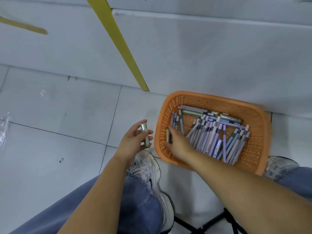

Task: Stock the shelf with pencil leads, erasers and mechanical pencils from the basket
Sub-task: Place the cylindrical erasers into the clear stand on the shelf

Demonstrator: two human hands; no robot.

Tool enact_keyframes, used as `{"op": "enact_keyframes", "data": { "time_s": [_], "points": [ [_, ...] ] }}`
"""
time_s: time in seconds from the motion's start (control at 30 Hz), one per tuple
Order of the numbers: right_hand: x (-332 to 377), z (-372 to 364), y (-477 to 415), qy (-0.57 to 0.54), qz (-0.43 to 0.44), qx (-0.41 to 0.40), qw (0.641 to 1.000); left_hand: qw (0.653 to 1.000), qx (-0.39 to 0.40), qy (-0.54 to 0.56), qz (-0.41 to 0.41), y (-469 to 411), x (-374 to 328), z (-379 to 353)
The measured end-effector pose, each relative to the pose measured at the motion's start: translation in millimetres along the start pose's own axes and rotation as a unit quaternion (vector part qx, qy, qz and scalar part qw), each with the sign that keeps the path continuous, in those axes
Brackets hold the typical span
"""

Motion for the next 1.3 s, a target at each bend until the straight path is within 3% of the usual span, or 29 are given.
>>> {"op": "enact_keyframes", "data": {
  "time_s": [0.13,0.3,0.37,0.47,0.6,0.83,0.97,1.03,1.17,1.3],
  "points": [
    [7,9,9,0.006,0.026,-0.077,0.997,1.0,0.007,0.002,0.005,0,2,-5],
    [-11,57,23,-0.159,-0.002,-0.11,0.981,1.0,0.014,0.004,-0.008,0,-6,-17],
    [-25,90,23,-0.154,-0.005,-0.144,0.977,0.999,0.027,0.008,-0.017,2,-10,-29],
    [-42,124,13,-0.08,-0.015,-0.153,0.985,0.998,0.052,0.005,-0.019,6,-11,-55],
    [-27,135,-16,0.057,0.065,-0.159,0.983,0.997,0.079,-0.02,-0.019,7,-3,-87],
    [-18,108,-40,0.274,0.058,-0.201,0.939,0.998,0.043,0.0,0.049,-2,21,-87],
    [-15,120,-21,0.168,0.083,-0.204,0.961,0.996,0.012,-0.057,0.07,-10,28,-91],
    [-31,127,-3,0.097,0.05,-0.187,0.976,0.994,0.004,-0.078,0.077,-12,34,-97],
    [-86,148,34,-0.036,-0.049,-0.16,0.985,0.98,-0.056,-0.192,-0.004,-19,36,-104],
    [-113,187,36,0.01,-0.065,-0.232,0.97,0.971,-0.113,-0.21,-0.028,-23,37,-109]
  ]
}}
Point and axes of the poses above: each hand's wrist, its own y-axis away from the middle knuckle, its own z-axis out of the back of the hand, x = y × z, the point moved 9 cm from there along -y, towards the middle knuckle, and after that the axes turned 5 degrees about -x, right-handed, at the moved point
